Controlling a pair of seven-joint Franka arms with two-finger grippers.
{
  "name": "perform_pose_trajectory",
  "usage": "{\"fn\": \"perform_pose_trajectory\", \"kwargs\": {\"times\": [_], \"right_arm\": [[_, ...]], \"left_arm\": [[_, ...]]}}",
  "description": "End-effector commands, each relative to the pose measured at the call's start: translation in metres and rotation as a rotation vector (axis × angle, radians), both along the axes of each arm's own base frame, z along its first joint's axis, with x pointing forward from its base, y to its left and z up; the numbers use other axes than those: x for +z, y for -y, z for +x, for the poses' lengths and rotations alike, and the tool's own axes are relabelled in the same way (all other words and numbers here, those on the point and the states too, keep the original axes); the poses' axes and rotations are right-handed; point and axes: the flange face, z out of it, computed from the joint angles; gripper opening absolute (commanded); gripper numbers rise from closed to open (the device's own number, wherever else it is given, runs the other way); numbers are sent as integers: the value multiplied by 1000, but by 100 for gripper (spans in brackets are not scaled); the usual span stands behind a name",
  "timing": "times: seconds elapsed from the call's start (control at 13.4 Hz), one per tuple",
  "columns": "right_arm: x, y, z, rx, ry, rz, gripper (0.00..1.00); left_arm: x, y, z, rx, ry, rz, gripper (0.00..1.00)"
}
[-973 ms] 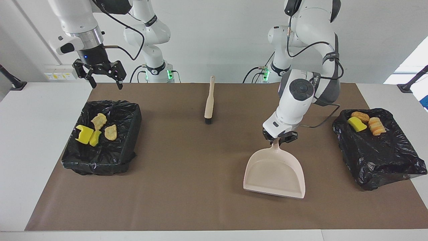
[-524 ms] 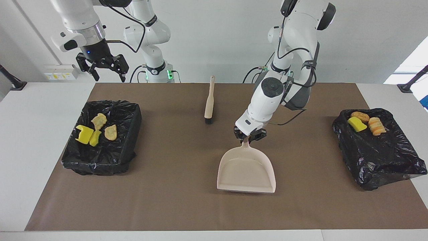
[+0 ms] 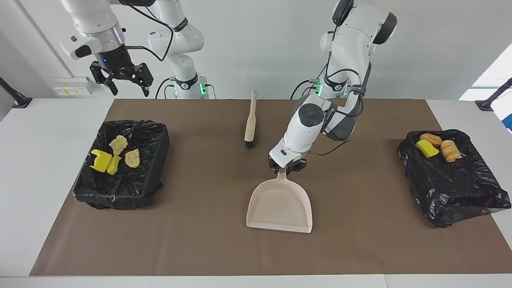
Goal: Sweep and dump trash in bin
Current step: 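Return the dustpan to the mat center and open the left gripper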
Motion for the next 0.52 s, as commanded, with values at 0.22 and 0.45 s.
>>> {"fn": "perform_pose_trajectory", "kwargs": {"times": [0.22,0.45], "right_arm": [[8,2,-9,7,-13,4,100],[9,4,-9,4,-7,3,100]], "left_arm": [[48,-13,-12,3,38,20,100],[70,-55,-12,18,6,100,100]]}}
